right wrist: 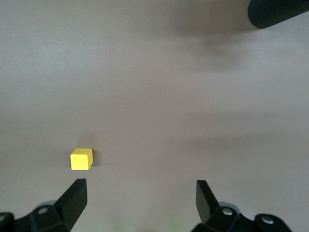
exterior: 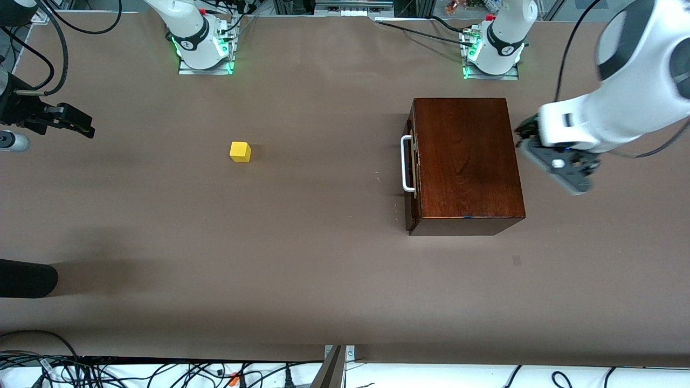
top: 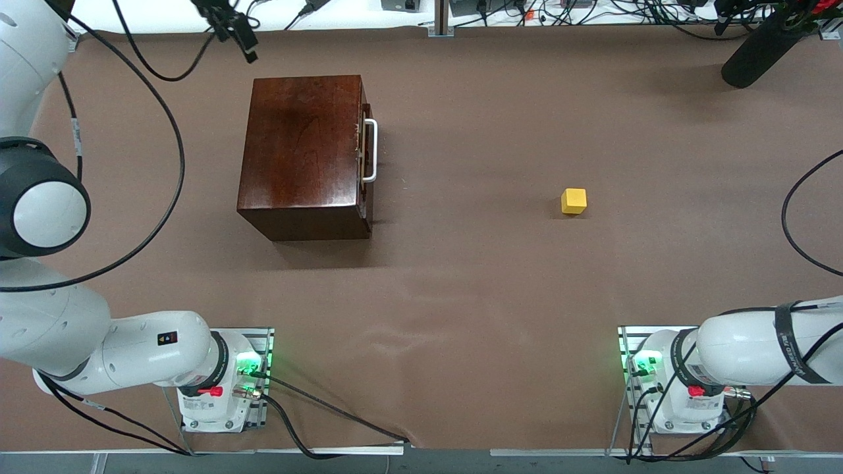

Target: Open drawer, take yellow block, close drawer

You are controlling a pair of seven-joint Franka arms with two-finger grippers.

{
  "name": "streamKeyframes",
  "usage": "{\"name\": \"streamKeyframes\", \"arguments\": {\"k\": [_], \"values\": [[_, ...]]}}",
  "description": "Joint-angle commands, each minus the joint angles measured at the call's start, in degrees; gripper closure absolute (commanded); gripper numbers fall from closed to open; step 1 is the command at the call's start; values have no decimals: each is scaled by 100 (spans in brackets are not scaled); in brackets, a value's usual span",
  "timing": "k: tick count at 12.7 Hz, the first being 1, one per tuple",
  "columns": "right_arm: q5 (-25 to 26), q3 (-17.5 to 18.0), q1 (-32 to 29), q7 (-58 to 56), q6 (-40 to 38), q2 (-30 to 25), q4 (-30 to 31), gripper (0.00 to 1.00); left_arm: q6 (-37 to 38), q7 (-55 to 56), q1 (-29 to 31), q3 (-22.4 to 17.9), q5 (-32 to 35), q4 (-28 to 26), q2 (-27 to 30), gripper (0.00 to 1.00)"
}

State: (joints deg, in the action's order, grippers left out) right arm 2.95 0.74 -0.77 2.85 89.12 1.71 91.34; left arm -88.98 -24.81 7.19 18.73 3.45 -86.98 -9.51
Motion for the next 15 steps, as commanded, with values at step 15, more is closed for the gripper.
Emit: {"name": "streamKeyframes", "arguments": {"k": [15], "values": [[-285,85,-125,-152,-53,-101,-81,0,-287,2709,-534,-1451,-337,-1032,1364,0]]}}
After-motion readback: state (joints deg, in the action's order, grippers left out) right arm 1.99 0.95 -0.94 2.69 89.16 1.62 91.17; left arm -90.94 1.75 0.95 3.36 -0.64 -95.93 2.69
